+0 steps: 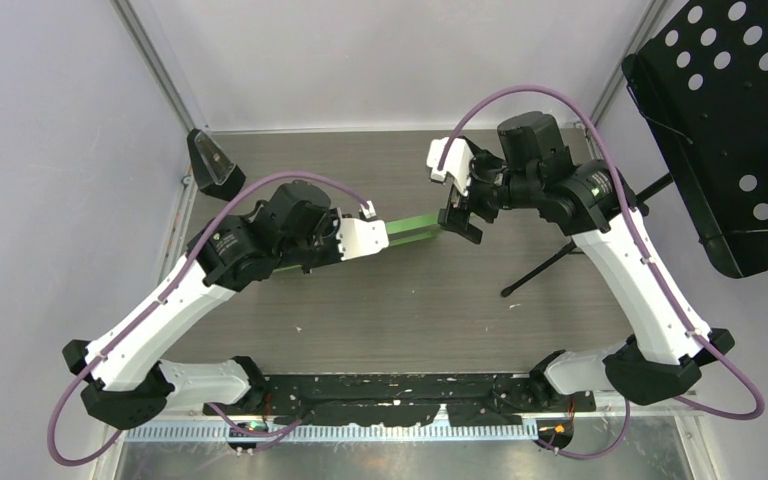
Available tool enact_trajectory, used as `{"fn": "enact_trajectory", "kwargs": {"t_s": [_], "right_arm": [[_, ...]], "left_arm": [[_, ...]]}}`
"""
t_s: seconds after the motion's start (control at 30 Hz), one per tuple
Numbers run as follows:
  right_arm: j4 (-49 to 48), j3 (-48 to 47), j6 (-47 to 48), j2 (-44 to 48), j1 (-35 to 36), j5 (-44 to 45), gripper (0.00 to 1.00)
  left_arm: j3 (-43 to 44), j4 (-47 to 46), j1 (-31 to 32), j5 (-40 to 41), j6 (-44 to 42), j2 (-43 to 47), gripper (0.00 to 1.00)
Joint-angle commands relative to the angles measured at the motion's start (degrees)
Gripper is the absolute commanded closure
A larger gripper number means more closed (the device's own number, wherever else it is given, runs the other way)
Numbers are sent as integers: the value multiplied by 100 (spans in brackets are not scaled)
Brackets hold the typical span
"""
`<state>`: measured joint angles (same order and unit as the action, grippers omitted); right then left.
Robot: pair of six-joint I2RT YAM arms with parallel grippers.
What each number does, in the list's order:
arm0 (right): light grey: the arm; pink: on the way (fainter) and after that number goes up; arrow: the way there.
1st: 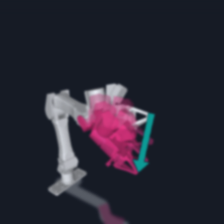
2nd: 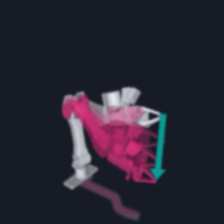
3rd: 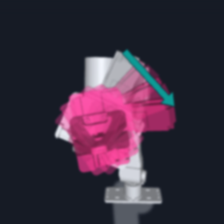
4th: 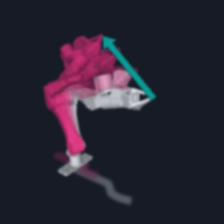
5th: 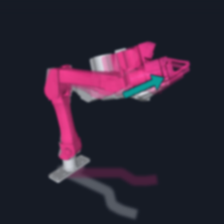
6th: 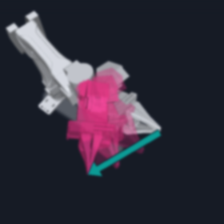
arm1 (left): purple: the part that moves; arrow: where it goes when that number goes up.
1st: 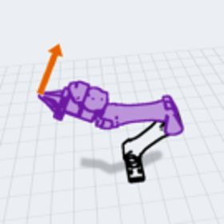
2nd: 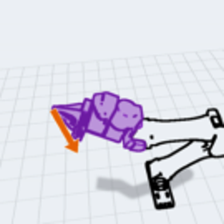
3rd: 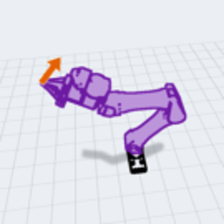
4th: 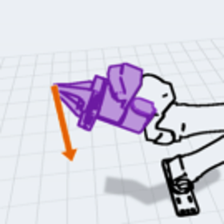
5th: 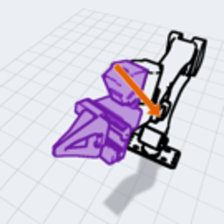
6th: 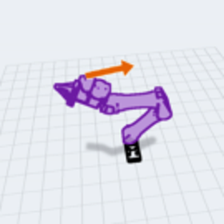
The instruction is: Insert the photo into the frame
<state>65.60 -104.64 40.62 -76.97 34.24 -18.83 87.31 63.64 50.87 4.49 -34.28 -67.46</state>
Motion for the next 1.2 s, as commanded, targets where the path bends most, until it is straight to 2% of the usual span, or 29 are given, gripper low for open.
{"fn": "enact_trajectory", "kwargs": {"t_s": [0.0,0.33,0.63,0.9,1.17], "right_arm": [[-61,-28,115,58,223,130,5],[-16,-7,272,-230,746,588,4],[38,-26,437,-359,930,866,4],[-105,456,541,-227,967,862,0],[-408,898,577,-190,987,791,9]], "left_arm": [[454,-752,-33,21,-76,104,100],[526,-661,-42,-191,-118,60,100],[617,-543,-64,-306,-166,97,100],[686,-455,-174,-413,-167,171,100],[706,-396,-235,-651,-119,198,100]]}}
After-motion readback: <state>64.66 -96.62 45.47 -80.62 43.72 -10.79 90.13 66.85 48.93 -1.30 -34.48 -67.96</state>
